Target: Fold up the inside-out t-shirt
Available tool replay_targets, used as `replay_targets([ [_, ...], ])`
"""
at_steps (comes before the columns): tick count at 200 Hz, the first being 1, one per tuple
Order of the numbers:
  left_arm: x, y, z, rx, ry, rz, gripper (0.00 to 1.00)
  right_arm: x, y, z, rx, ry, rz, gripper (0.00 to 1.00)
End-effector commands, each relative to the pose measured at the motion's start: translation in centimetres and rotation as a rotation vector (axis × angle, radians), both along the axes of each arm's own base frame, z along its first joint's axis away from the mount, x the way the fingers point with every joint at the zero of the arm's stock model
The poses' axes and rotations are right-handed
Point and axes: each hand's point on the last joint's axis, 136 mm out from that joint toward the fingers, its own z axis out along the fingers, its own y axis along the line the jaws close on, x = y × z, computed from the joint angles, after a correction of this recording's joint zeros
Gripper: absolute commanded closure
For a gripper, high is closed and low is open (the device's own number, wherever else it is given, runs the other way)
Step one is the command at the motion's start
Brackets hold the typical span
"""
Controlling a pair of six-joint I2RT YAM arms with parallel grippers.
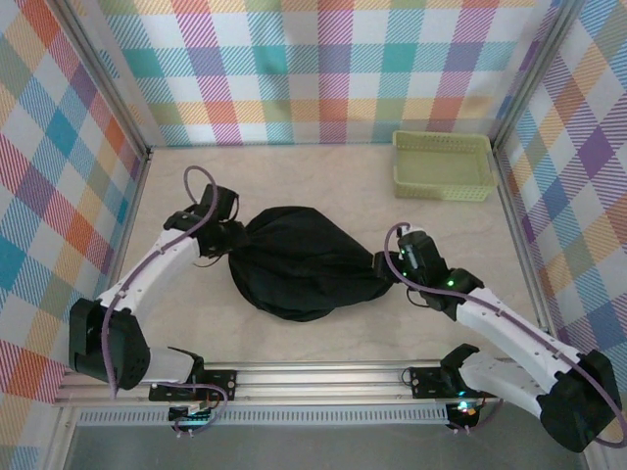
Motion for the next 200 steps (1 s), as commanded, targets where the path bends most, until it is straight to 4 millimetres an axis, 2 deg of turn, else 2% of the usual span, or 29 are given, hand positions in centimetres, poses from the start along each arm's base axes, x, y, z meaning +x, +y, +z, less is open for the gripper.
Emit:
replay_targets([
  [1,-2.0,-0.6,4.6,0.162,-0.096,-0.087,0.35,-1.0,1.5,1.3,-0.096,-0.014,0.099,0.36],
  [14,-2.7,-3.5,5.4,0.122,-0.134,-0.182,0.31,-1.6,3.3,1.1,-0.092,0.001,0.160,0.35],
  [29,-3.3,-6.6,4.7,0.066,-0.126,-0.269,0.27,-1.8,5.3,0.1,-0.068,0.032,0.216,0.35],
  [65,-3.2,-11.3,-0.2,-0.045,0.008,-0.340,0.26,-0.1,7.4,-2.6,-0.115,0.085,0.240,0.34],
  [89,-3.0,-12.9,-2.8,-0.107,0.051,-0.342,0.24,1.0,8.9,-3.7,-0.142,0.091,0.283,0.29],
  [111,-3.2,-13.9,-4.8,-0.135,0.095,-0.357,0.22,2.0,9.3,-4.7,-0.188,0.100,0.279,0.28],
  [123,-3.5,-13.9,-6.0,-0.122,0.130,-0.364,0.23,2.6,9.4,-5.0,-0.209,0.098,0.272,0.28],
  [132,-3.7,-14.0,-6.6,-0.114,0.150,-0.374,0.27,3.0,9.5,-5.1,-0.226,0.093,0.267,0.30],
  [155,-4.1,-14.1,-7.8,-0.096,0.178,-0.390,0.32,4.2,10.0,-5.6,-0.269,0.091,0.270,0.38],
  [178,-4.0,-13.9,-8.0,-0.077,0.181,-0.390,0.51,4.6,10.8,-5.7,-0.265,0.098,0.287,0.63],
  [189,-3.9,-13.8,-8.0,-0.069,0.178,-0.387,0.61,4.6,11.0,-5.0,-0.252,0.088,0.289,0.76],
  [200,-3.7,-13.7,-7.6,-0.062,0.166,-0.382,0.75,4.7,10.8,-3.9,-0.242,0.067,0.281,0.88],
])
